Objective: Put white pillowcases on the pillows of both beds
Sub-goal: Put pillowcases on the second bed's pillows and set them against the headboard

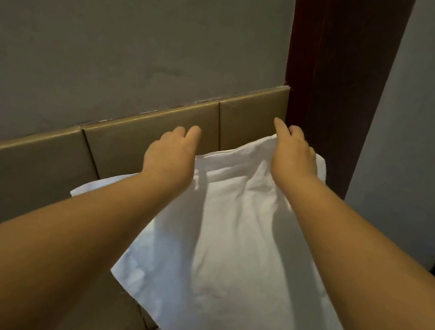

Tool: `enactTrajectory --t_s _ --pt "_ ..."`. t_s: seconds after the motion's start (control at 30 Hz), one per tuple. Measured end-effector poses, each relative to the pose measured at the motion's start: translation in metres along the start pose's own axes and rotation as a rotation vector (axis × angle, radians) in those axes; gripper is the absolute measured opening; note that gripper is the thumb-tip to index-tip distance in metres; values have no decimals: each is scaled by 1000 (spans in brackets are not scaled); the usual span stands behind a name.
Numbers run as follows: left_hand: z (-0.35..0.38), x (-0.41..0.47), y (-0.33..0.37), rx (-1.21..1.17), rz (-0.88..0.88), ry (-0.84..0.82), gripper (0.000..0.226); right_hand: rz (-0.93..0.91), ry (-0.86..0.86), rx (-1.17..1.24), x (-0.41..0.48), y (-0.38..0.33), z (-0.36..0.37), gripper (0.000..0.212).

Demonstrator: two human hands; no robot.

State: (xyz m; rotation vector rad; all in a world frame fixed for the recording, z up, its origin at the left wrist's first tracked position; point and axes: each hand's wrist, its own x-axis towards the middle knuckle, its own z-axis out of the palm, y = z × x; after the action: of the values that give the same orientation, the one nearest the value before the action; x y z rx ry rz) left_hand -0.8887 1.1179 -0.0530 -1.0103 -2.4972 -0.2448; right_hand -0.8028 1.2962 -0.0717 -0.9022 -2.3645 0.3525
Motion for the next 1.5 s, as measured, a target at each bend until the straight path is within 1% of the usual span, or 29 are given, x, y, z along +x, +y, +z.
enactTrajectory --t_s 0.1,0.2,0.27,0.37,0.5,0.6,0.63,0.7,0.77,0.83,0.9,0.93,0.97,1.07,1.13,1.2,1.23,1.27,1.3,1.33,1.37,1.43,1.5 --pt "15 -12 -17 55 30 -25 30 -81 -25 -67 -14 -6 22 56" --pt "30 -25 -36 125 90 -64 27 -90 -95 -90 -33 -11 42 46" --pt "34 -32 -46 150 43 -122 28 -79 -161 -67 -47 -15 50 41" --pt "38 -41 -59 81 -121 -258 34 -105 -245 -87 -60 -18 60 37" --pt "48 -42 -72 -25 -309 -307 45 -139 -313 -98 -63 -18 68 41" --pt "59 -34 -72 -246 -522 -366 52 -180 -313 -55 -63 -21 71 46" --pt "61 -32 -71 -285 -573 -385 54 -202 -305 -45 -63 -22 72 46" --pt "65 -30 -69 -215 -587 -455 49 -239 -298 -38 -64 -24 71 47" --pt "72 -29 -67 -150 -551 -506 37 -264 -311 -58 -65 -23 69 51" --pt "84 -27 -61 -261 -533 -537 31 -275 -333 -88 -64 -19 64 54" --pt "86 -25 -48 -447 -578 -506 34 -264 -352 -87 -60 -16 59 58" --pt "83 -25 -43 -489 -622 -468 39 -251 -360 -73 -58 -15 56 60" --pt "81 -24 -40 -493 -648 -434 42 -239 -366 -61 -57 -15 54 61" --pt "83 -25 -47 -376 -614 -368 45 -240 -394 -56 -56 -13 47 64" --pt "88 -26 -55 -362 -622 -396 49 -243 -410 -74 -58 -10 46 64" --pt "89 -29 -55 -419 -665 -485 43 -255 -435 -111 -59 -8 48 64" --pt "89 -31 -53 -405 -656 -548 40 -263 -439 -127 -59 -8 49 65" --pt "90 -33 -50 -356 -607 -593 37 -267 -444 -130 -59 -9 51 65" --pt "90 -35 -45 -305 -537 -607 35 -282 -439 -123 -59 -10 53 67" --pt "88 -38 -38 -286 -461 -583 34 -289 -443 -110 -58 -11 54 69" --pt "87 -42 -30 -327 -390 -556 33 -304 -455 -105 -57 -13 57 73" --pt "84 -51 -9 -487 -236 -517 32 -306 -519 -85 -55 -18 59 81" --pt "75 -63 17 -609 -100 -484 27 -274 -615 -97 -51 -19 52 78"
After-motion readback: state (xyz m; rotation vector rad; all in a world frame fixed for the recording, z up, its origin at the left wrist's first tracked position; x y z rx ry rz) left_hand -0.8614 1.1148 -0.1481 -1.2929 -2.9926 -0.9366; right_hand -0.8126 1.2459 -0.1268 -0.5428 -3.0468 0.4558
